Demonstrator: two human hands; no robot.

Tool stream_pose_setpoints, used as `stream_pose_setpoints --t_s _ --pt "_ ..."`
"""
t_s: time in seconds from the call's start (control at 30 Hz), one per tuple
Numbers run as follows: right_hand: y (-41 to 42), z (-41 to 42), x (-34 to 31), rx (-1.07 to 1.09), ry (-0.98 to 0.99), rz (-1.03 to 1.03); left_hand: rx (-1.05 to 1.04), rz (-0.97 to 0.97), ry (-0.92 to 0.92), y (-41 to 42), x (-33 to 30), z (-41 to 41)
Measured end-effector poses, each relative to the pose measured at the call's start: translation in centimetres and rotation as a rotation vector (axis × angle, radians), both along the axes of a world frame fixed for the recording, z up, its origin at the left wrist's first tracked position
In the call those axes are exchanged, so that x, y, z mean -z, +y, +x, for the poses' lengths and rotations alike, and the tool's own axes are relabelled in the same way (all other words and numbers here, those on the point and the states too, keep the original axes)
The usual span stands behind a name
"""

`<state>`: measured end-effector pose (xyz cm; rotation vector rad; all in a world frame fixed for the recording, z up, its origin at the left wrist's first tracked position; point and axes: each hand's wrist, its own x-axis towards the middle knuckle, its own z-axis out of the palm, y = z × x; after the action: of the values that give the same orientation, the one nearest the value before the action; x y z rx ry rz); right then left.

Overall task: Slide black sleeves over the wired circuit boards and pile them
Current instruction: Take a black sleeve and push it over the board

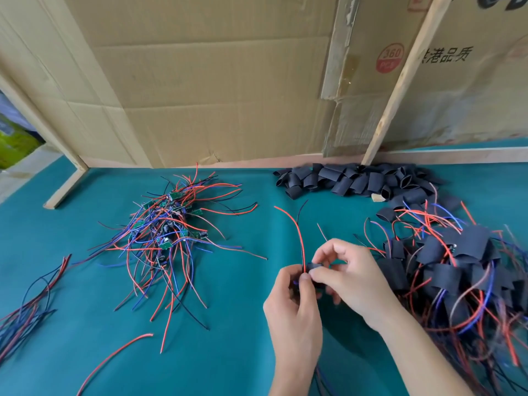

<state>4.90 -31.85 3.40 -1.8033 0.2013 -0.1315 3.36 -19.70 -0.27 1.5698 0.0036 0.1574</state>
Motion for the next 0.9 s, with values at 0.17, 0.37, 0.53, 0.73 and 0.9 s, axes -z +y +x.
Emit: stream_pose_setpoints --t_s 0.17,0.37,0.53,0.73,0.9 --pt "-0.3 -0.8 0.5 0.025 -0.036 0.198 0.013 0.026 -0.003 -0.2 -0.2 -0.1" --pt "-0.8 -1.2 0.2 -0.121 -0.007 0.385 0.000 -0.049 -0.002 -0.1 -0.6 -0.1" --pt "-1.7 -1.4 -0.1 -0.209 0.004 0.425 0.025 -0.109 0.007 0.0 -0.9 -0.2" --pt "-3.0 -1.4 -0.5 -0.102 -0.045 0.430 0.059 -0.078 0.028 -0.2 -1.0 -0.5" --pt "-3.8 -1.1 -1.0 0.271 -0.260 0.511 0.062 -0.097 0.054 -0.2 -0.7 -0.5"
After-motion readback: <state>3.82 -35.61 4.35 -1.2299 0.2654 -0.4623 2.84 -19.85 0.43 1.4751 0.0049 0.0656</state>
